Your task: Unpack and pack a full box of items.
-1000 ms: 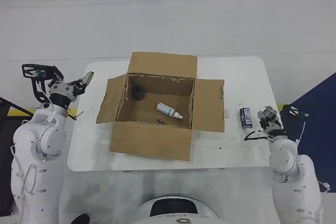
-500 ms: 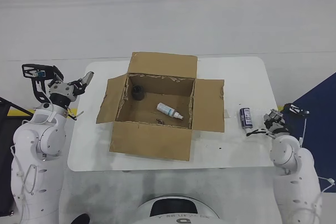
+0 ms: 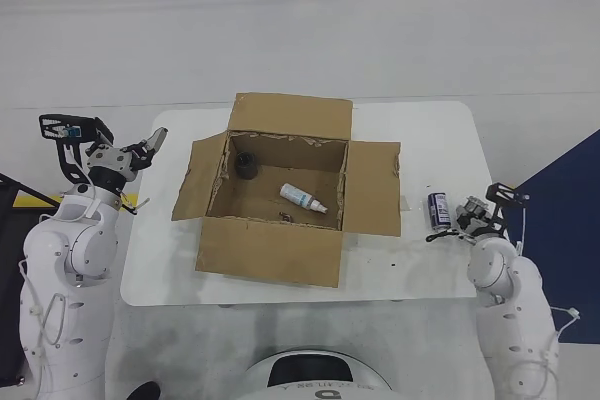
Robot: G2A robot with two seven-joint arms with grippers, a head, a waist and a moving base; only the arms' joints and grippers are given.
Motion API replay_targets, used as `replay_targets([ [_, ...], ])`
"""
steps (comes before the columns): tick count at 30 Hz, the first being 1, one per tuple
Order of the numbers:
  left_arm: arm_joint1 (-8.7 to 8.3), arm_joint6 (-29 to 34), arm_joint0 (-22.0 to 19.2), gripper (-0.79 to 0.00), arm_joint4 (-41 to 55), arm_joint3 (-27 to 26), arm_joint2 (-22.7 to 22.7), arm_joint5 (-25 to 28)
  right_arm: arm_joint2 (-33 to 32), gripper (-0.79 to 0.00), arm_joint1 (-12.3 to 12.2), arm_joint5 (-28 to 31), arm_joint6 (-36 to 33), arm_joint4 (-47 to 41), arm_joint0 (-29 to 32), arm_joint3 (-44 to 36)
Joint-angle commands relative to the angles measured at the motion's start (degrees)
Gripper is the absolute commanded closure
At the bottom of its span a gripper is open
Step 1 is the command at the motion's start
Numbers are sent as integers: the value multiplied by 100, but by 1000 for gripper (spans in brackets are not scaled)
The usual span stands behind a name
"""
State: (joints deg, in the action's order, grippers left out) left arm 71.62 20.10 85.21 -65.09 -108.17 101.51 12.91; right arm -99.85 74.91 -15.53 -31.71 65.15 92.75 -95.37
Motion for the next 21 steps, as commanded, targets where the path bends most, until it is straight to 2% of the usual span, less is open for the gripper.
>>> replay_targets([
  [1,0,0,0,-785,0,0,0,0,2,-99,2,-13,4,-10,37,-37],
  [5,0,0,0,-785,0,0,0,0,15,-132,7,-14,30,-52,123,-92],
  [8,0,0,0,-785,0,0,0,0,57,-215,13,-36,35,-51,168,-136],
  [15,0,0,0,-785,0,0,0,0,111,-292,24,-121,44,-45,235,-188],
  [21,0,0,0,-785,0,0,0,0,121,-314,31,-206,27,-56,319,-344],
])
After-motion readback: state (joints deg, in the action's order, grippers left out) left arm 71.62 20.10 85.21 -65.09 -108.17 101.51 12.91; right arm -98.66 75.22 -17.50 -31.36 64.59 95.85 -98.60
